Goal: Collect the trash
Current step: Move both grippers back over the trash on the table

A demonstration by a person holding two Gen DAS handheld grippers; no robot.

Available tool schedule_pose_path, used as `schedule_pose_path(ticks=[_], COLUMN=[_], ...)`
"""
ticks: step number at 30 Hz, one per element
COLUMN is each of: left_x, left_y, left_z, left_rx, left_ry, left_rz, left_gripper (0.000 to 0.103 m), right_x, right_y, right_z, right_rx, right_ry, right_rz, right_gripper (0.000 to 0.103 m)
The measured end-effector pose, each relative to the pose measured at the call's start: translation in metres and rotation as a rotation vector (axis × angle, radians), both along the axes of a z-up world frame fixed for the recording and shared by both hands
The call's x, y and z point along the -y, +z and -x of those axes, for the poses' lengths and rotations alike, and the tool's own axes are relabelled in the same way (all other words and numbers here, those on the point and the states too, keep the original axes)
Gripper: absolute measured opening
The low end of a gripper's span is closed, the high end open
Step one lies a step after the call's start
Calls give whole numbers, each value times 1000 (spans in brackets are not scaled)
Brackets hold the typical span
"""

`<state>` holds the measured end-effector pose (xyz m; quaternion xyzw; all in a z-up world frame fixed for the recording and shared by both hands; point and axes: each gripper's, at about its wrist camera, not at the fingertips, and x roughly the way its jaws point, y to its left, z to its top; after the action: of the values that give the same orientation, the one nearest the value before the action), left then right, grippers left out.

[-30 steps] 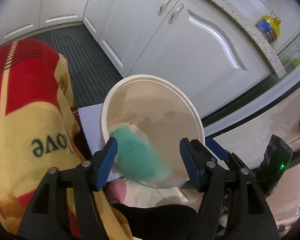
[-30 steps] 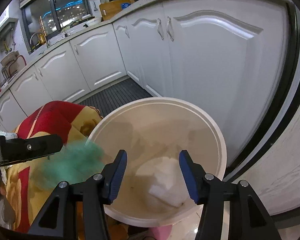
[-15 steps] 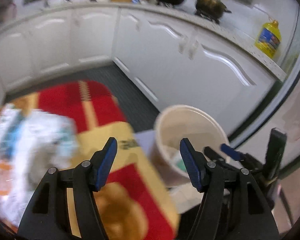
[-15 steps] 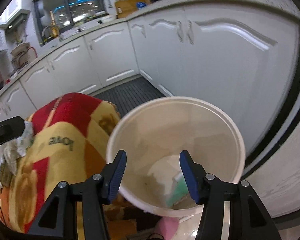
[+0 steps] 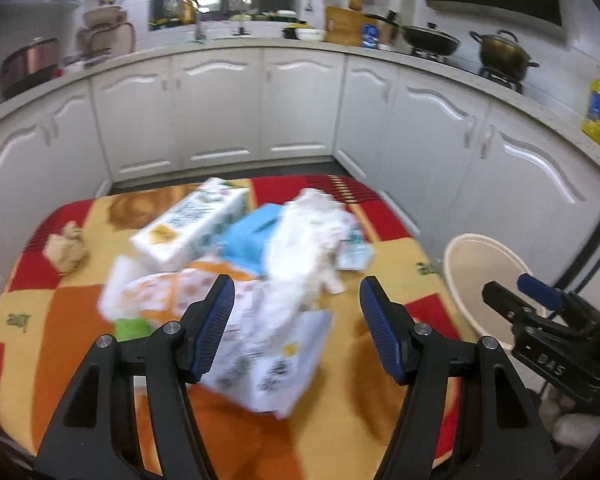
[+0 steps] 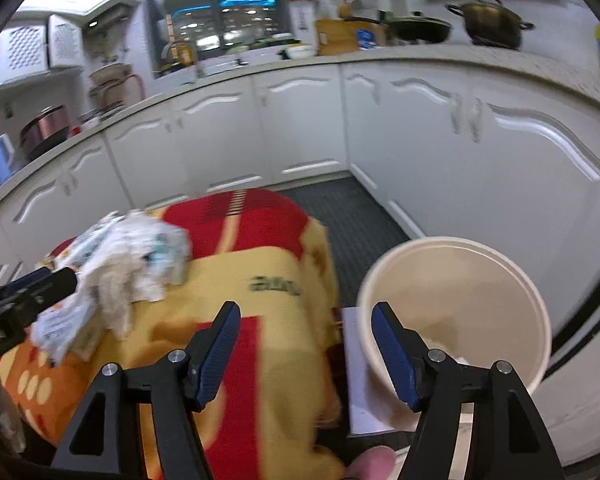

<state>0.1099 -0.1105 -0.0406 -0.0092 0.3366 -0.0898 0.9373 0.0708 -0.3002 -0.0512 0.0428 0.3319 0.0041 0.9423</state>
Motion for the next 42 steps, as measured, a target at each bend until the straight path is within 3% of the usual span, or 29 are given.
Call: schedule_pose_path(ticks=[11,21,32,42], left_x=[-61,-119,-166,-202], left_y=[2,0,-11,-13], left_z=[27,54,56,54], left_rx=[42,54,29,-23], left_ry=[102,148,186,198], left_rz=[22,28,26,108], left_gripper=[64,64,64,64], right_x=[-90,-146,-160,-158], right_y=[28,31,38,48], right_z=[13,23,37,45], right_rx=[54,45,29,40], right_ry=[150,214,220,193], right_rz=[69,119,133,131], right_gripper=[70,71,73,73])
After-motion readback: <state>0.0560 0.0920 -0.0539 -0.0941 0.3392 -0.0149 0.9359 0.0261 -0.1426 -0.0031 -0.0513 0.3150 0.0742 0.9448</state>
